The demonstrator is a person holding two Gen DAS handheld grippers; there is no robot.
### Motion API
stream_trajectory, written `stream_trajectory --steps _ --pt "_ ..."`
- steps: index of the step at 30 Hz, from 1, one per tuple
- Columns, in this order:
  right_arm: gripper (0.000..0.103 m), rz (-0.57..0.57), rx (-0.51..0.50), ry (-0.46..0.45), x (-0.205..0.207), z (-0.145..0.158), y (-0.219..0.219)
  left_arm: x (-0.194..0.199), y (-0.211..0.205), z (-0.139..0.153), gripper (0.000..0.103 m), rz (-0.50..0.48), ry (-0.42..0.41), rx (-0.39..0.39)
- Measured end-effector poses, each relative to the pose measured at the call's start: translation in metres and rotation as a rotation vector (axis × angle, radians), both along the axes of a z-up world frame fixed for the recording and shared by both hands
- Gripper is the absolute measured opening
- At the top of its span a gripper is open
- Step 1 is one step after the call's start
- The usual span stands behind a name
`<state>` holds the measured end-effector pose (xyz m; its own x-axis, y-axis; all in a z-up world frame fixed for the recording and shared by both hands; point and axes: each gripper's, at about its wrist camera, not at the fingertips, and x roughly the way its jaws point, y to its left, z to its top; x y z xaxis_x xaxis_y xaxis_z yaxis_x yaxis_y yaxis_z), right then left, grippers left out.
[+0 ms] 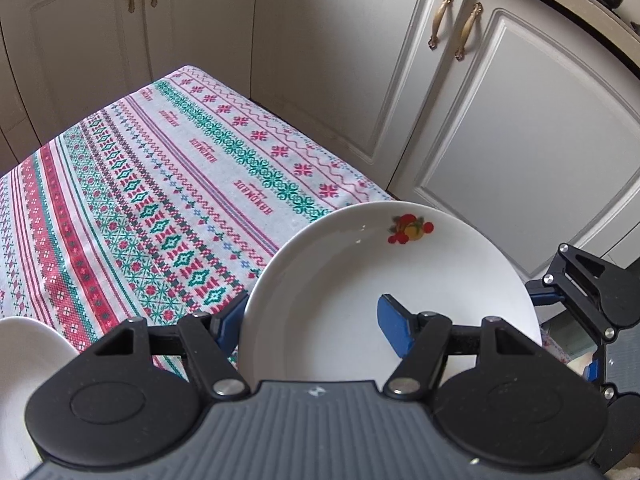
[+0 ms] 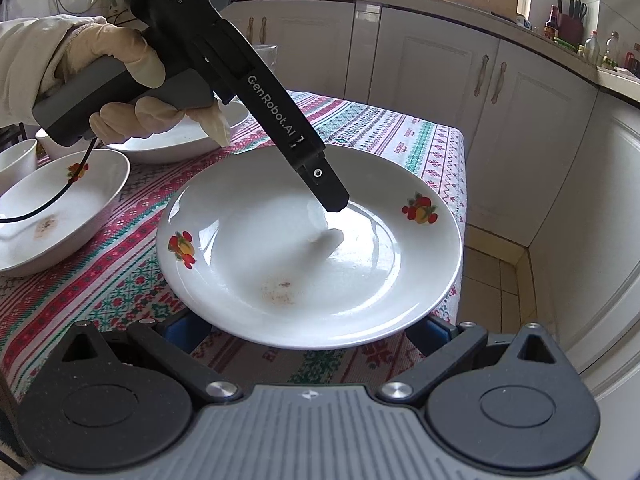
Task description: Organize plates and bowls
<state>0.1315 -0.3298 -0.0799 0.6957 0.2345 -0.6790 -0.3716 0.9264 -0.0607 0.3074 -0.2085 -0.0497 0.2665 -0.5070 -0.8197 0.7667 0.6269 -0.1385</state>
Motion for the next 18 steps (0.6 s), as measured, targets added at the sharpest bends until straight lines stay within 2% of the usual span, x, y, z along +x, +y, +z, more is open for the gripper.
stream_trajectory --steps 14,18 --pt "0.103 -0.024 0.024 0.008 0.011 -0.002 -0.006 0.009 -0.007 -0.005 0.068 0.005 -0.012 -0.014" --pt "0.103 -0.025 0.025 0.006 0.011 -0.003 -0.007 0.007 -0.008 -0.005 0.072 0.001 -0.023 -0.008"
